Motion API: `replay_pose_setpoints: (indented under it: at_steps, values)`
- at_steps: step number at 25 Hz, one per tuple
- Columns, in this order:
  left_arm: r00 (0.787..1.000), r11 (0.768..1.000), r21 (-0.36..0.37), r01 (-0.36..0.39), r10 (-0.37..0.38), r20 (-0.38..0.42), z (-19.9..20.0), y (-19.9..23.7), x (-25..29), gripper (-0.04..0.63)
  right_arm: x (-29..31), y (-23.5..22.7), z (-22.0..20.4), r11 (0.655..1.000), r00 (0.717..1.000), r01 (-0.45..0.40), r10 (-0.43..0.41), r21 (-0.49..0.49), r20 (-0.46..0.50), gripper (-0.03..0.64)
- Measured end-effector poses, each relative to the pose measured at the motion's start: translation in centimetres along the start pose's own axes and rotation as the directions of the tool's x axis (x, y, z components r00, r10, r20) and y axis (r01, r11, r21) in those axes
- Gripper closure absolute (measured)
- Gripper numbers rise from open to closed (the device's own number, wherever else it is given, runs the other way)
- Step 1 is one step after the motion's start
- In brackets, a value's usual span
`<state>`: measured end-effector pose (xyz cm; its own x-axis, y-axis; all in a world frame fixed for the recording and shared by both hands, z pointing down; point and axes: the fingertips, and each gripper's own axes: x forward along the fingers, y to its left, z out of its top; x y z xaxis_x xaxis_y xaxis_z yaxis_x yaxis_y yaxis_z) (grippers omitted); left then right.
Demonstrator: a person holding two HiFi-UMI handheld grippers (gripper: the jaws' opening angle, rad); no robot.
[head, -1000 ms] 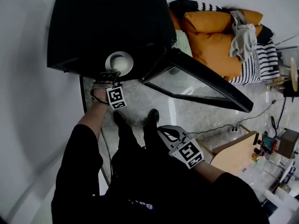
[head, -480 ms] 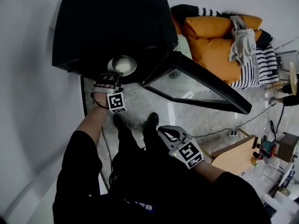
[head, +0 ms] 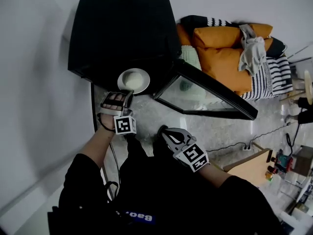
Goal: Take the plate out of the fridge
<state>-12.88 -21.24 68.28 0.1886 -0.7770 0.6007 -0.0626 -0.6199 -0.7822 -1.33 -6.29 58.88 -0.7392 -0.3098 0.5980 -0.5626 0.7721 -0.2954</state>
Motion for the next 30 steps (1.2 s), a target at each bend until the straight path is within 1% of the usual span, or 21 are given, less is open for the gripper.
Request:
replay_pose_setpoints:
  at_steps: [6, 9, 12, 20, 25, 30]
  values:
    - [0.999, 0.998, 0.051, -0.029, 0.028, 0.019, 1.2, 2.6, -5.8, 0.582, -0.4, 0.2, 2.3, 1.0, 0.998, 0.0, 0.0, -0.012, 0.058, 0.607]
    - [0.997, 0.994, 0.083, -0.077, 0.075, 0.03, 1.7, 4.6, -8.6, 0.581, -0.4, 0.4, 3.4, 1.0, 0.997, -0.007, 0.009, -0.025, 0.082, 0.607]
    - [0.994, 0.989, 0.103, -0.107, 0.103, 0.044, 2.5, 6.1, -11.0, 0.581, -0.5, 0.5, 4.1, 0.999, 0.995, -0.015, 0.018, -0.029, 0.101, 0.607]
    - [0.984, 0.98, 0.104, -0.171, 0.164, 0.07, 4.6, 9.5, -16.7, 0.581, -1.2, 0.8, 5.8, 0.999, 0.99, -0.023, 0.03, -0.048, 0.14, 0.607]
    - [0.973, 0.97, 0.094, -0.223, 0.216, 0.08, 4.9, 12.1, -19.5, 0.581, -1.4, 1.0, 6.6, 0.998, 0.985, -0.025, 0.033, -0.052, 0.167, 0.607]
    - [0.96, 0.955, 0.103, -0.277, 0.27, 0.076, 4.6, 15.2, -21.0, 0.581, -1.3, 1.3, 7.6, 0.998, 0.981, -0.022, 0.033, -0.057, 0.191, 0.607]
